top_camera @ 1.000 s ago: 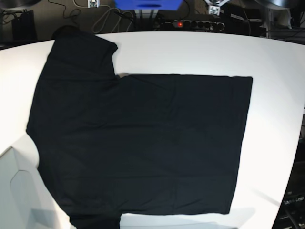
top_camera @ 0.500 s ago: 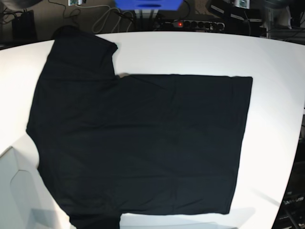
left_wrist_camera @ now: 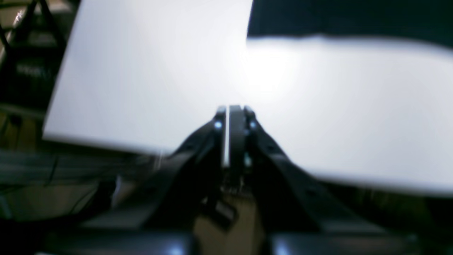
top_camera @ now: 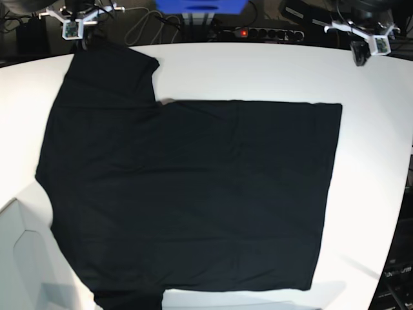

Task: Fold the T-shirt properly
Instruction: 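Grasp the shirt's shoulder edges with the left and right grippers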

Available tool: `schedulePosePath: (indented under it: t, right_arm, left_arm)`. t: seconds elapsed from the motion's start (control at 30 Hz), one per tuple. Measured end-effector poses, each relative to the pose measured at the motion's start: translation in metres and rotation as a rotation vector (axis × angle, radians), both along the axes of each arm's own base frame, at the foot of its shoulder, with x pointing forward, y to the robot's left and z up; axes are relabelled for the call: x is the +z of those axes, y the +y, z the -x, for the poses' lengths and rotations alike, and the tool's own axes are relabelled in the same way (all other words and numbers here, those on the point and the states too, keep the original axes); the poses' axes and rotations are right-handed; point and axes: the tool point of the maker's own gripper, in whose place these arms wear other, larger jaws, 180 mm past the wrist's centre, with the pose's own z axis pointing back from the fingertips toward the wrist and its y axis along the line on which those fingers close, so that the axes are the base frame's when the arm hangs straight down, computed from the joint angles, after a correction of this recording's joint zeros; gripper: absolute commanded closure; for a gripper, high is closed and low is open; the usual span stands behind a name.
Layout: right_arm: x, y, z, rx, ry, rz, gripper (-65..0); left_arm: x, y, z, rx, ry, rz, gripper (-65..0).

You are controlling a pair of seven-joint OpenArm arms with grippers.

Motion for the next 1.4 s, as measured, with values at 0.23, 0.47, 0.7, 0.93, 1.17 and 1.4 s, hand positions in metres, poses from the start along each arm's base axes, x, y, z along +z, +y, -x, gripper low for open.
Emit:
schedulePosePath:
  t: [0.23, 0.47, 0.7, 0.93, 1.17, 1.4]
  right_arm:
    - [0.007, 0.0, -0.03, -0.001, -0.085, -0.001, -31.0]
    - [0.012, 0.0, -0.05, -0.002, -0.14, -0.001, -31.0]
    - [0.005, -0.001, -0.051, -0.014, -0.103, -0.007, -31.0]
    - [-0.001, -0.001, -0.052, -0.024, -0.066, -0.012, -31.0]
    - [-0.001, -0.002, -0.053, -0.025, -0.065, -0.013, -31.0]
    - [-0.001, -0.001, -0.054, -0.024, -0.068, -0.014, -31.2]
  left_arm:
    - [-0.006, 0.007, -0.055, 0.09, -0.052, 0.1, -29.5]
    - [-0.04, 0.024, -0.094, 0.201, -0.042, 0.179, -30.3]
    - [-0.075, 0.006, -0.122, 0.173, 0.001, 0.257, -30.3]
    - [-0.083, -0.001, -0.123, 0.163, 0.017, 0.279, -30.3]
    - [-0.097, 0.004, -0.118, 0.169, 0.03, 0.267, -30.3]
    - [-0.101, -0.015, -0.121, 0.119, 0.031, 0.274, -29.6]
